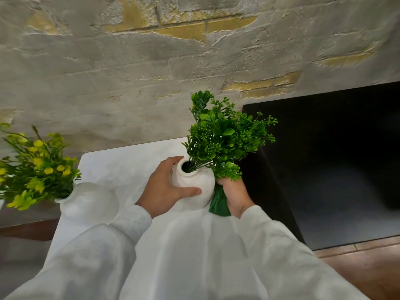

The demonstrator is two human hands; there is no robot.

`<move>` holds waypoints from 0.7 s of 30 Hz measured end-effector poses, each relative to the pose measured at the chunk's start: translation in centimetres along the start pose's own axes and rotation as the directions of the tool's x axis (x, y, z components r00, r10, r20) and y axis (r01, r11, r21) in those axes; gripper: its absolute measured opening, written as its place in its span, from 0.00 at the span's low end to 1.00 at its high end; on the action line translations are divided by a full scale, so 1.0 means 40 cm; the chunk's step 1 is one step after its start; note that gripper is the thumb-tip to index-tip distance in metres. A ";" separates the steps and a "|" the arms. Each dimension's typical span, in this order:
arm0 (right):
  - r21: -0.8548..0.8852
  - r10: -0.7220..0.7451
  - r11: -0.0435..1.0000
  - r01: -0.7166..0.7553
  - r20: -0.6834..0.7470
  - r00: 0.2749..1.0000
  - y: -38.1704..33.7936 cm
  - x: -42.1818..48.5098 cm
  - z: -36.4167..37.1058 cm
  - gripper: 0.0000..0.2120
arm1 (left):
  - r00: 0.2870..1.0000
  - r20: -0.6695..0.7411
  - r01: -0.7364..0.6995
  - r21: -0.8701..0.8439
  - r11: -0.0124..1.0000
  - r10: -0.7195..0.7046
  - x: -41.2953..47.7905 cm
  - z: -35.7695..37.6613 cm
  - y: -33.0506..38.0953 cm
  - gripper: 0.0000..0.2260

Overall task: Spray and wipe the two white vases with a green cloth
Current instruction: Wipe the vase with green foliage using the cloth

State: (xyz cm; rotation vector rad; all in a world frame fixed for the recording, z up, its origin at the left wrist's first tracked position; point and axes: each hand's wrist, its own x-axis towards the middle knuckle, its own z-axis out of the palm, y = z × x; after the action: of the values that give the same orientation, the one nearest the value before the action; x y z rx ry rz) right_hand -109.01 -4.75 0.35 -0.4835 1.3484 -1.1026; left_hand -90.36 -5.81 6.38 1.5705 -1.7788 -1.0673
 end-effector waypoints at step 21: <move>-0.541 -0.284 0.788 0.293 0.102 0.953 -0.074 -0.009 0.002 0.14 | 1.000 0.011 -0.014 0.012 1.000 0.014 -0.001 -0.003 -0.002 0.41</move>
State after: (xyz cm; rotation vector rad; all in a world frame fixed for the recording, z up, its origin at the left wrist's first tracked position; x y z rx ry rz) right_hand -109.92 -5.81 2.98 -1.1581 1.6154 -0.9310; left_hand -90.23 -5.81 6.38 1.5595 -1.8037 -1.0621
